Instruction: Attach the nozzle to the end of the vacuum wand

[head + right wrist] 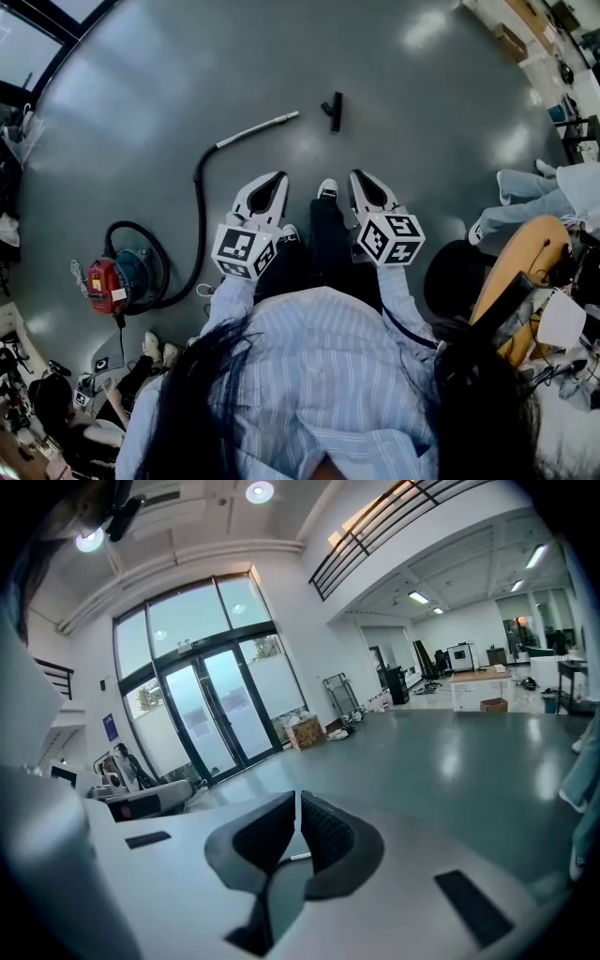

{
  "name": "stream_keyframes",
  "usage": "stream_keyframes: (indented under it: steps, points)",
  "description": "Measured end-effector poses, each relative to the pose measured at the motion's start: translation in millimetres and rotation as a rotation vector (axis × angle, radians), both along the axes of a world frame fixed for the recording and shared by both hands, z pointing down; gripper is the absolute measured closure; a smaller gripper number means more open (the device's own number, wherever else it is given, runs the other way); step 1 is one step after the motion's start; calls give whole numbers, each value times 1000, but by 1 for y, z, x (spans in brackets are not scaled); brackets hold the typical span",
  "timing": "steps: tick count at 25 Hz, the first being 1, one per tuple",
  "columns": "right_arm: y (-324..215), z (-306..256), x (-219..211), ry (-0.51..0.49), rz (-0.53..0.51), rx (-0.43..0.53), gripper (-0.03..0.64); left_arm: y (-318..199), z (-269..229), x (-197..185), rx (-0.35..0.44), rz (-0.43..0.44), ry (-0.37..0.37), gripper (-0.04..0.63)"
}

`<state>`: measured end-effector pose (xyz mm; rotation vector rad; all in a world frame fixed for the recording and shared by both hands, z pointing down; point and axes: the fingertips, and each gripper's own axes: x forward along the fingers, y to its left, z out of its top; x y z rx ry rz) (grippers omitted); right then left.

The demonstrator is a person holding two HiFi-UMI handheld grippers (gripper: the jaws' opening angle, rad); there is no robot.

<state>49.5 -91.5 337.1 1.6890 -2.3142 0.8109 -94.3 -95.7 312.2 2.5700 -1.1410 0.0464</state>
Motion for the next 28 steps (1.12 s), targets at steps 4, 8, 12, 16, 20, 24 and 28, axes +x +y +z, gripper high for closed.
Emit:
stream_keyframes:
  steps: [4,8,12,16,20,24,28]
  points:
    - [-43,7,18,-3,-6,-11,594,-40,7,10,-25,-19,4,588]
    - [-104,13,42,-6,-34,-26,593,-94,13,29,-52,-46,7,588]
    - [-162,26,65,-5,-77,-51,592,-149,26,48,-93,-72,1,588]
    - [-212,55,85,11,-133,-106,592,-198,48,65,-132,-94,-25,588]
    - [-248,92,103,15,-167,-180,592,-234,78,75,-197,-106,-73,587]
    - [-276,125,111,24,-167,-236,592,-262,114,78,-264,-65,-130,586]
    - [-300,151,110,19,-198,-290,591,-293,152,80,-345,5,-193,586]
